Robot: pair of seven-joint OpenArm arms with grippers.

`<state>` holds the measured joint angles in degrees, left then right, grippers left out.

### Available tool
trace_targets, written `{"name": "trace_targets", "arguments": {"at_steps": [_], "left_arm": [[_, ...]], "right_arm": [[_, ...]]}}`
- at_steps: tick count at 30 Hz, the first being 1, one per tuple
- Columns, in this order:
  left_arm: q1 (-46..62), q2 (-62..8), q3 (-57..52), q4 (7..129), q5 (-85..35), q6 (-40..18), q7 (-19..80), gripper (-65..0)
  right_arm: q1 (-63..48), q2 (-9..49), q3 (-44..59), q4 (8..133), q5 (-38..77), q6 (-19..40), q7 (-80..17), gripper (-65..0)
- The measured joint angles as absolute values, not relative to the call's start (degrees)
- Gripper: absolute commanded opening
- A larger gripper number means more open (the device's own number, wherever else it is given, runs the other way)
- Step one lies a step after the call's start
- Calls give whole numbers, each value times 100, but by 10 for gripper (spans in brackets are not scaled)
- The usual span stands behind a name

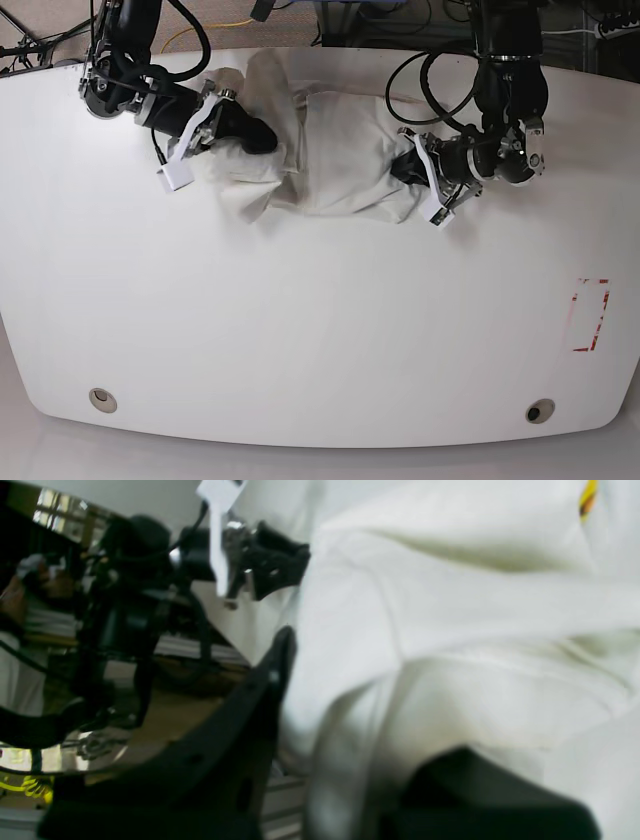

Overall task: Fold the T-shirt properly
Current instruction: 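Gather the bunched shirt with the right gripper and lift it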

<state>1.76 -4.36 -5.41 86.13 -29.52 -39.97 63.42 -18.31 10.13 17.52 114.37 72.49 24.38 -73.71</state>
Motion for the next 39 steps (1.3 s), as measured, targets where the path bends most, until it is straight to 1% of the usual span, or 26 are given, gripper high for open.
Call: {"name": "trace_targets", "arguments": {"at_steps": [8,15,23,28,30,33,35,36,37,39], "left_arm": [[228,-445,-550,8495,-3055,-4003,6243,-607],[379,-436,-550,8501,-3122,-4005,6097,-607],[475,-445,-550,8541,-3190,-4016,6051,-607],[482,-445,-552,8538,-3208,-4016,6055,-607],[486,-445,-552,8538,-3205,-4016,6058,-606],[491,-443,-552,8538,-3210,-4016,6053,-597],[491,-438,-552,8541,-3214,-4018,6055,-546],[491,-436,-554,8541,-3223,-4018,6058,-518],[491,-436,-563,8538,-3234,-4034,6060,-479],[499,-432,-563,8549,-3306,-4064,6108,-436]], "right_arm": [[-1505,1013,1107,11434,7240,2598,-7371,-621],[-1135,733,974,11402,7179,2609,-7354,-621],[-886,403,478,11266,6243,2637,-7336,-617],[-832,320,196,11268,5719,2644,-7301,-607],[-819,296,78,11268,5607,2637,-7190,-563],[-746,266,-56,11268,5457,2637,-7166,-411],[-703,231,-104,11268,5216,2637,-7070,-309],[-701,222,-113,11268,5151,2635,-7022,-271],[-698,196,-110,11268,5120,2637,-7000,-217],[-703,172,-89,11268,5098,2635,-7004,-157]]}}
